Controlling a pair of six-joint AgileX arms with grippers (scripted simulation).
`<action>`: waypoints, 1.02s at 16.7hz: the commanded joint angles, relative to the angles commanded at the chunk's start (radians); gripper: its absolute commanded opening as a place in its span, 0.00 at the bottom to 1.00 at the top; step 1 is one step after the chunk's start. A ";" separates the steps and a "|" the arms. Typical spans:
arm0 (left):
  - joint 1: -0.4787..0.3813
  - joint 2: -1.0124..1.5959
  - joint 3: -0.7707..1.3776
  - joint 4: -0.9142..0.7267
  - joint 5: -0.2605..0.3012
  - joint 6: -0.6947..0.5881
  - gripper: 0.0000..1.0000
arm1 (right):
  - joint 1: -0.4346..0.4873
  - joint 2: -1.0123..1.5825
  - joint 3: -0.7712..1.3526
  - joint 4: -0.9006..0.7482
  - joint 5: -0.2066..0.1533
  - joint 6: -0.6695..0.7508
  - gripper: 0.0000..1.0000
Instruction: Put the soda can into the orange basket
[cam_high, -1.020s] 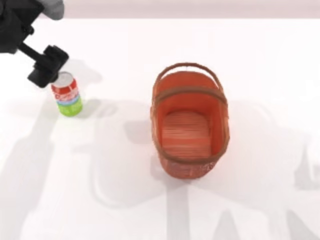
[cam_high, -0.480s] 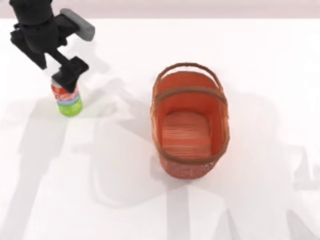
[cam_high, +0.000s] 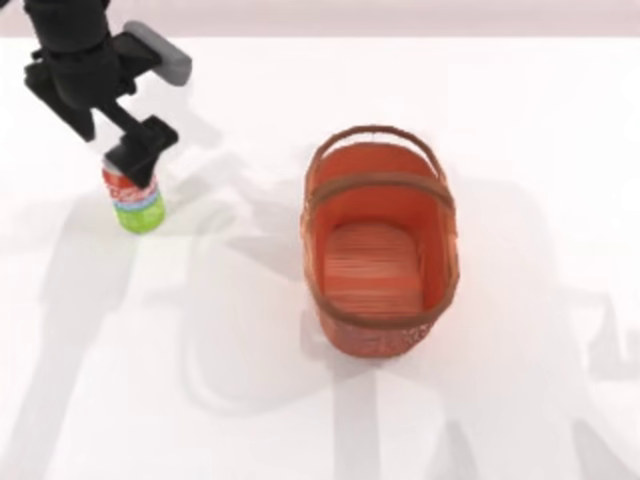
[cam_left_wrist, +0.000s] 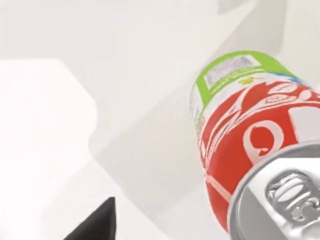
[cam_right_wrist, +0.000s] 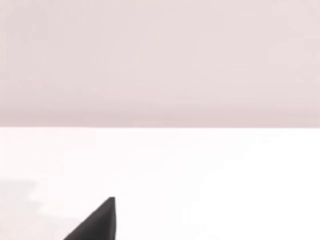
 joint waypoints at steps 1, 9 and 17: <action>0.000 0.000 -0.014 0.014 0.000 0.000 1.00 | 0.000 0.000 0.000 0.000 0.000 0.000 1.00; 0.001 0.015 -0.169 0.182 0.000 0.002 1.00 | 0.000 0.000 0.000 0.000 0.000 0.000 1.00; 0.001 0.015 -0.169 0.182 0.000 0.002 0.55 | 0.000 0.000 0.000 0.000 0.000 0.000 1.00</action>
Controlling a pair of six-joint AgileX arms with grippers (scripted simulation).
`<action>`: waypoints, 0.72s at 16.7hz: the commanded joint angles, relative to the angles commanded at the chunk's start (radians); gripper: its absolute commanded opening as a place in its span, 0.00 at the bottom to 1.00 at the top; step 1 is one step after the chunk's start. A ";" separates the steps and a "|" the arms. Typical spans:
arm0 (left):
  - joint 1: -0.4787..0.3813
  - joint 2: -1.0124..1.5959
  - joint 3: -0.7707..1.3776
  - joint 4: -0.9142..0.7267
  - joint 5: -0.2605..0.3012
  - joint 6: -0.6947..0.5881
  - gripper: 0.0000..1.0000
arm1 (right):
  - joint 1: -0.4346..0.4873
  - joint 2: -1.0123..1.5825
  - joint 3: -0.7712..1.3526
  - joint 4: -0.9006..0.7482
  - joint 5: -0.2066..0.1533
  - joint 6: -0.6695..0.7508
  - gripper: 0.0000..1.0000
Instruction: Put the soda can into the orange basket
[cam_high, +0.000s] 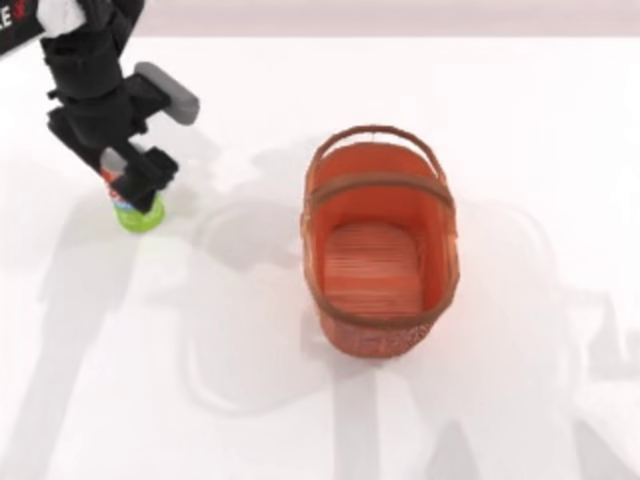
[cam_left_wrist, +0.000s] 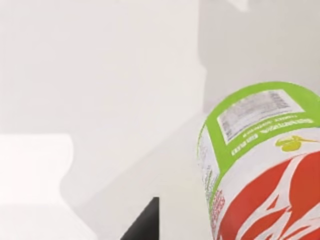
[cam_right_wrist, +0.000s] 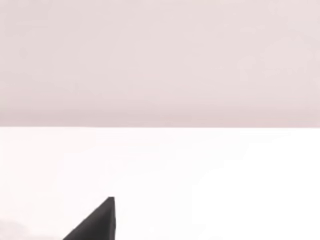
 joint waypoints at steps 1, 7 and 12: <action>0.000 0.000 0.000 0.000 0.000 0.000 0.47 | 0.000 0.000 0.000 0.000 0.000 0.000 1.00; 0.000 0.000 0.000 0.000 0.000 0.000 0.02 | 0.000 0.000 0.000 0.000 0.000 0.000 1.00; 0.000 0.000 0.000 0.000 0.000 0.000 0.00 | 0.000 0.000 0.000 0.000 0.000 0.000 1.00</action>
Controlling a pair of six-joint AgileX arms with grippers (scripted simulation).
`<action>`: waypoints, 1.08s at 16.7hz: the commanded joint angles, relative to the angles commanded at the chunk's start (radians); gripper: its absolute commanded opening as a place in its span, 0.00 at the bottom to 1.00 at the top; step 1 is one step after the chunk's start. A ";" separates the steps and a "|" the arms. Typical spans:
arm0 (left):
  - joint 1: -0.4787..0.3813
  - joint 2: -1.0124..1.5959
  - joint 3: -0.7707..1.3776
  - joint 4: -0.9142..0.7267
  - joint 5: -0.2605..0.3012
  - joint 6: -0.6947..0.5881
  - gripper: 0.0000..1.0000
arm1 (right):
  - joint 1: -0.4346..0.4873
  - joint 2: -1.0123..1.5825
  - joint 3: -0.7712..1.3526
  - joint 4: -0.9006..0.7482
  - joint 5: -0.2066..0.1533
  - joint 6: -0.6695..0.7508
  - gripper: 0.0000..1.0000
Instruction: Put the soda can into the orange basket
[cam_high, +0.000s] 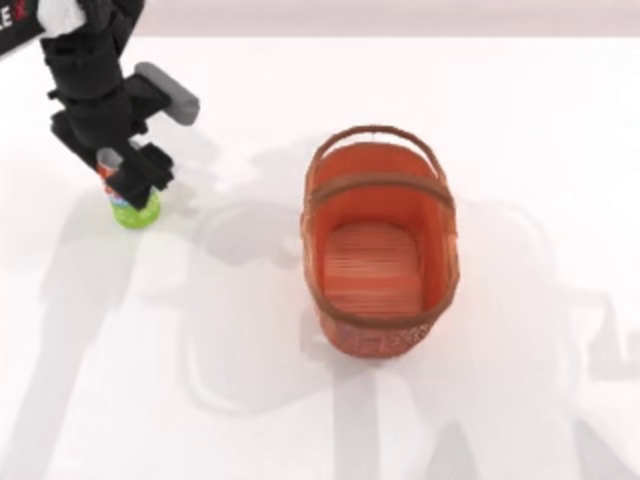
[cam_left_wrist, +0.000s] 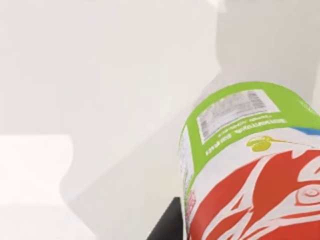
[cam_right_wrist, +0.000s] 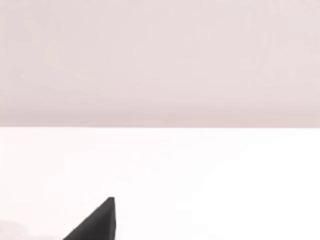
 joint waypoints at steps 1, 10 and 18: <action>0.000 0.000 0.000 0.000 0.000 0.000 0.00 | 0.000 0.000 0.000 0.000 0.000 0.000 1.00; -0.016 -0.017 -0.046 0.148 0.117 -0.050 0.00 | 0.000 0.000 0.000 0.000 0.000 0.000 1.00; -0.074 -0.100 -0.257 0.836 0.581 -0.270 0.00 | 0.000 0.000 0.000 0.000 0.000 0.000 1.00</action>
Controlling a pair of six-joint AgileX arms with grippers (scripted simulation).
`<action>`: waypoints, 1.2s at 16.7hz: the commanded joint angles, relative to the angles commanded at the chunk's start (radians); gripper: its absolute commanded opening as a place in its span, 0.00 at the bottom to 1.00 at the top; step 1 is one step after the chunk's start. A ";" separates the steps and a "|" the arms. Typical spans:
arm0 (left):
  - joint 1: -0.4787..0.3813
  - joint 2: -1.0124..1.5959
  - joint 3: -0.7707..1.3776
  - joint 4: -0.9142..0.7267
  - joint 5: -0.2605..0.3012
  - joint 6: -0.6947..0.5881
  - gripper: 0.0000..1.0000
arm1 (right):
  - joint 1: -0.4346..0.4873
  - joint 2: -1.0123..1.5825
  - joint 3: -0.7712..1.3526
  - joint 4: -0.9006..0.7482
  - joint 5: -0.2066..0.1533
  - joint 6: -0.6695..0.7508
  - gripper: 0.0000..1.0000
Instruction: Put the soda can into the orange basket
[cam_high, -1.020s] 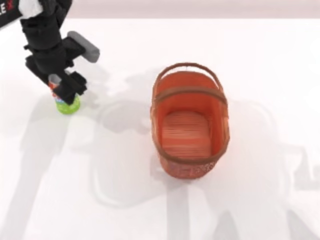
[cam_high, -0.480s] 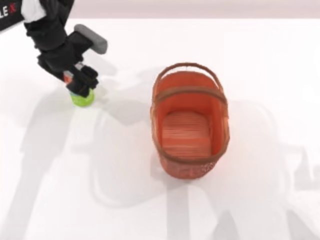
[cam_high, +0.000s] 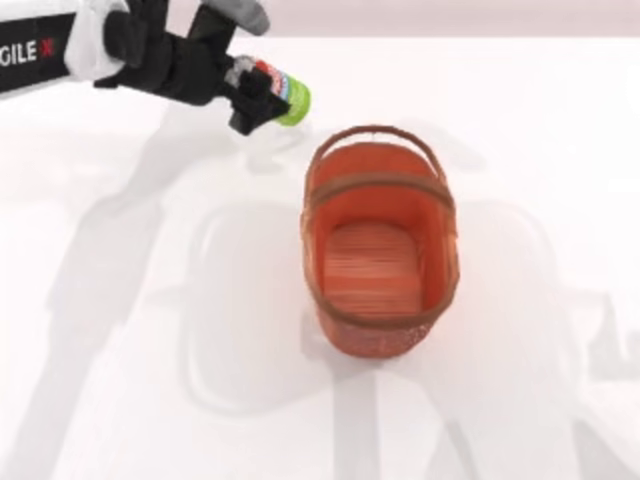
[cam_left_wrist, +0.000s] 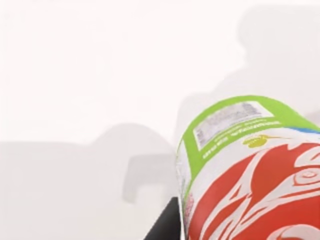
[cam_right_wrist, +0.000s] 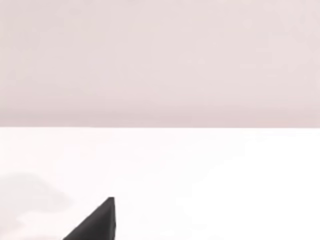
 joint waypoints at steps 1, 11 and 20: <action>-0.008 -0.015 -0.036 0.107 0.068 -0.035 0.00 | 0.000 0.000 0.000 0.000 0.000 0.000 1.00; -0.074 -0.189 -0.341 0.940 0.627 -0.313 0.00 | 0.000 0.000 0.000 0.000 0.000 0.000 1.00; -0.074 -0.208 -0.369 1.009 0.682 -0.336 0.00 | 0.000 0.000 0.000 0.000 0.000 0.000 1.00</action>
